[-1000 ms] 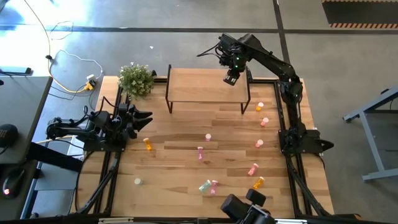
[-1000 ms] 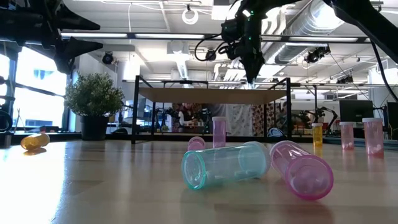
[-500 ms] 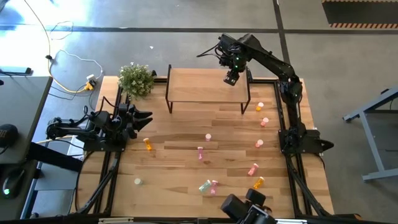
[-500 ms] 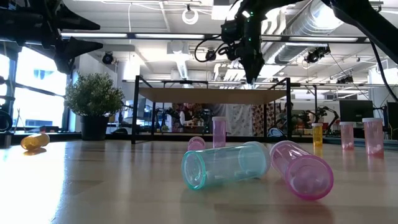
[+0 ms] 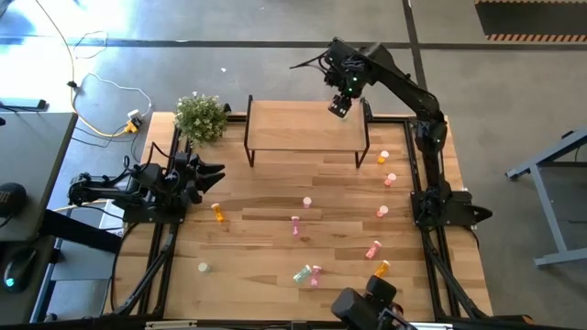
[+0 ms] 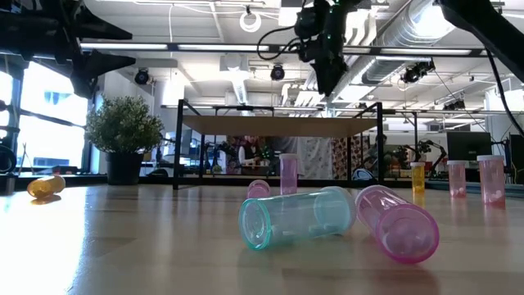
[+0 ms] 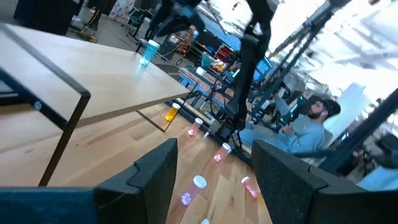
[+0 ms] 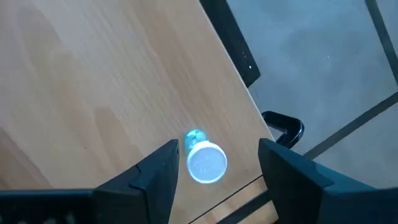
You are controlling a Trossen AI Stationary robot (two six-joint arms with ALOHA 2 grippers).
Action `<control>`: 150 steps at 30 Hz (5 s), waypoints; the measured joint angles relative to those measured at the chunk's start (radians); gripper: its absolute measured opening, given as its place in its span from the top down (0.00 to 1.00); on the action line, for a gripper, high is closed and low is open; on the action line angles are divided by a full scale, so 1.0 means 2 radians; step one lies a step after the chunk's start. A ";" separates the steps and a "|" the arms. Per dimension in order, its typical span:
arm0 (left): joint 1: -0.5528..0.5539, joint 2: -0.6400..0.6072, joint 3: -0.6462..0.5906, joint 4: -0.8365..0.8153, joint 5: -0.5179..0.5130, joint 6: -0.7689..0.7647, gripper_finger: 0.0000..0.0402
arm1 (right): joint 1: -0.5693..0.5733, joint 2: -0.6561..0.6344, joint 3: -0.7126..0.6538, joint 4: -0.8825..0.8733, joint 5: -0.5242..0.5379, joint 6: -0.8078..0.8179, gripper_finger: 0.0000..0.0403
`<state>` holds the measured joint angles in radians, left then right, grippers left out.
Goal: Pick and place medicine bottles onto shelf by color
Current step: Put the top purple pill bottle on the shelf
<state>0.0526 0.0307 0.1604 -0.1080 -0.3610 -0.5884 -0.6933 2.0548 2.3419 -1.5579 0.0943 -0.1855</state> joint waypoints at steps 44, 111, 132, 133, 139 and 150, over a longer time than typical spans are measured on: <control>-0.019 0.228 0.212 -0.211 0.251 -0.095 0.51 | 0.254 -0.137 -0.001 -0.006 0.057 0.276 0.48; -0.070 0.299 0.212 -0.208 0.122 -0.114 0.51 | 0.425 -0.255 -0.827 0.924 0.110 0.232 0.48; -0.070 0.299 0.212 -0.206 0.121 -0.114 0.51 | 0.397 -0.160 -0.791 0.939 0.093 0.225 0.52; -0.070 0.299 0.212 -0.206 0.121 -0.114 0.51 | 0.395 -0.159 -0.791 0.938 0.091 0.225 0.54; -0.070 0.299 0.212 -0.206 0.121 -0.114 0.51 | 0.386 -0.159 -0.791 0.933 0.075 0.232 0.69; -0.070 0.299 0.212 -0.206 0.121 -0.110 0.51 | 0.385 -0.166 -0.792 0.934 0.069 0.250 0.74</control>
<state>-0.0864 0.6284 0.5850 -0.5197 -0.1196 -0.8085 0.0769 1.7227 0.7586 0.3103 0.2314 0.3147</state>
